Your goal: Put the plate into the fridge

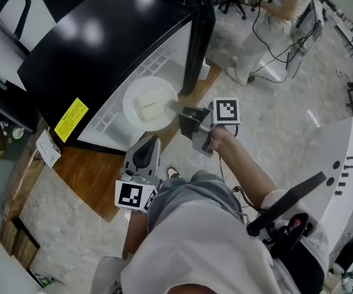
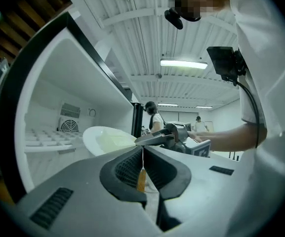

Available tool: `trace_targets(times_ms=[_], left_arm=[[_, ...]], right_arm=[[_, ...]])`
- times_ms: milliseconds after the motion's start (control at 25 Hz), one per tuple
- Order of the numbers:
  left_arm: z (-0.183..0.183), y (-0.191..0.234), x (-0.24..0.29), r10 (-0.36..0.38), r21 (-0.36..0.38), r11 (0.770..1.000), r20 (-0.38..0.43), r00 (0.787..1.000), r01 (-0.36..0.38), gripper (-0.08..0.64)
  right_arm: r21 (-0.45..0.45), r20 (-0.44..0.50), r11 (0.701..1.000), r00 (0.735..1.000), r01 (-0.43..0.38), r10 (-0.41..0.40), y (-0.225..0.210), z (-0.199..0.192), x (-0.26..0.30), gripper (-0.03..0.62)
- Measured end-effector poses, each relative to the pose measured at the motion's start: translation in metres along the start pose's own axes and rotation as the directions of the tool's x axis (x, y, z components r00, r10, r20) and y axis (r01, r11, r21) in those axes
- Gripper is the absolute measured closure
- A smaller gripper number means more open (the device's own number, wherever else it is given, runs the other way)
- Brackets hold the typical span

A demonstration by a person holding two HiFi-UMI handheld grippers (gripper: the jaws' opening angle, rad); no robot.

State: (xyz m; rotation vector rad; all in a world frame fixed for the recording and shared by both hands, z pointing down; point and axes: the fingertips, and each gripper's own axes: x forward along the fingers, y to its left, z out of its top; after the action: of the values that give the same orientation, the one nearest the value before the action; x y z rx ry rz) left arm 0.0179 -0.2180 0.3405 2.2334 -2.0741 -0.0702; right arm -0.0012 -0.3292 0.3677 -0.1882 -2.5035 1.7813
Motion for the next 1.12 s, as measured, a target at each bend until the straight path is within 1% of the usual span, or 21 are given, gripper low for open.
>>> trace_targets(times_ms=[80,160,320,400,480,560,680,760,880,1120], left_arm=[[0.011,0.013,-0.002,0.054,0.003,0.999,0.021,0.998,-0.054,0.540],[0.018,0.023,-0.003,0.119,0.014,0.993,0.024,0.993,-0.120,0.540],[0.016,0.038,0.010,0.239,0.031,0.971,0.010,0.971,-0.239,0.540],[0.014,0.045,0.016,0.285,0.029,0.958,0.012,0.958,-0.286,0.540],[0.017,0.053,0.019,0.321,0.029,0.947,0.015,0.947,-0.321,0.540],[0.028,0.068,0.027,0.354,0.011,0.935,0.015,0.935,-0.355,0.540],[0.050,0.097,0.057,0.415,-0.023,0.910,0.008,0.910,-0.414,0.540],[0.056,0.106,0.082,0.446,-0.021,0.895,-0.002,0.895,-0.446,0.540],[0.048,0.109,0.109,0.471,-0.004,0.882,-0.025,0.882,-0.471,0.540],[0.026,0.115,0.127,0.505,0.025,0.863,-0.080,0.860,-0.504,0.540]], right_arm=[[-0.003,-0.038,1.000,0.999,-0.021,0.020,0.006,0.004,0.015,0.566],[-0.002,-0.074,0.999,0.997,-0.038,0.038,0.010,0.004,0.028,0.566],[-0.044,-0.113,0.999,0.994,-0.019,0.014,-0.001,0.010,0.039,0.566],[-0.045,-0.126,0.999,0.992,-0.014,0.008,-0.008,0.012,0.046,0.566],[-0.031,-0.137,0.999,0.990,-0.010,0.006,-0.009,0.014,0.056,0.566],[-0.015,-0.151,1.000,0.989,-0.003,0.001,-0.007,0.023,0.070,0.566],[0.056,-0.164,0.998,0.986,0.009,0.000,-0.005,0.057,0.096,0.566],[0.120,-0.165,0.992,0.986,0.021,-0.001,-0.012,0.082,0.106,0.566],[0.198,-0.169,0.979,0.986,0.043,-0.009,-0.028,0.102,0.113,0.566],[0.231,-0.192,0.970,0.981,0.072,-0.027,-0.033,0.108,0.119,0.565]])
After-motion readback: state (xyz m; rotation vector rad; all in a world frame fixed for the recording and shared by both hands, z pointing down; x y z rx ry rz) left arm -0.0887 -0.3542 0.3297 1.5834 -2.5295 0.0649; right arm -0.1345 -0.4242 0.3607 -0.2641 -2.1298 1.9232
